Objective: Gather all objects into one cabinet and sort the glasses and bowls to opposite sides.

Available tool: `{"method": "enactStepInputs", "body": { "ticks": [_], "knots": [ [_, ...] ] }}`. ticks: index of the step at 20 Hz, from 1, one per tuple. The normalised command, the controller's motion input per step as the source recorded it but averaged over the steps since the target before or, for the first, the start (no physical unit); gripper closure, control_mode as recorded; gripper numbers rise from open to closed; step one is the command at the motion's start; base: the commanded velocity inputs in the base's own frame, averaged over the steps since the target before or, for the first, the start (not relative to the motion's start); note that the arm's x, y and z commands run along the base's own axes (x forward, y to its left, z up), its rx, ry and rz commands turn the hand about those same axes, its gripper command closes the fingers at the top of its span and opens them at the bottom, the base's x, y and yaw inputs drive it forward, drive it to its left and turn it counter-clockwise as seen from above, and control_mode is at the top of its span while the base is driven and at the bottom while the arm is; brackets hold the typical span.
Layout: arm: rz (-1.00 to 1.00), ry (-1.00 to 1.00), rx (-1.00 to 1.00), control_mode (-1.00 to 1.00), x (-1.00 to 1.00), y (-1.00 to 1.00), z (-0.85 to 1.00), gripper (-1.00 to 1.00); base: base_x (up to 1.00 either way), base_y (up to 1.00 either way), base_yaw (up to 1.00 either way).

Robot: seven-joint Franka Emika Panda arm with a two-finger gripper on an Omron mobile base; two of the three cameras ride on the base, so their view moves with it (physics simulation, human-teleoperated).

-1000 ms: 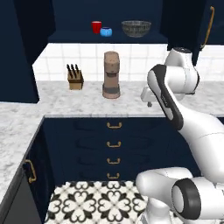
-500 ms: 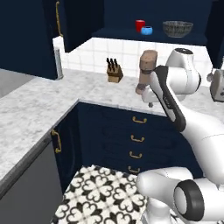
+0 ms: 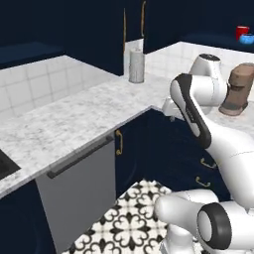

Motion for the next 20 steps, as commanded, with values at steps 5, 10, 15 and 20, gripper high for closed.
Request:
{"method": "enactStepInputs", "body": {
  "ticks": [5, 10, 15, 20],
  "knots": [
    [0.00, 0.00, 0.00, 1.00, 0.00, 0.00, 0.00, -1.00, 0.00, -0.01, 0.58],
    [0.00, 0.00, 0.00, 1.00, 0.00, 0.00, 0.00, -1.00, 0.00, 0.08, 0.51],
    [0.00, 0.00, 0.00, 1.00, 0.00, 0.00, 0.00, -1.00, 0.21, 0.39, 0.28],
    [0.00, 0.00, 0.00, 1.00, 0.00, 0.00, 0.00, -1.00, 0.39, 0.71, 0.10]
  ]
}}
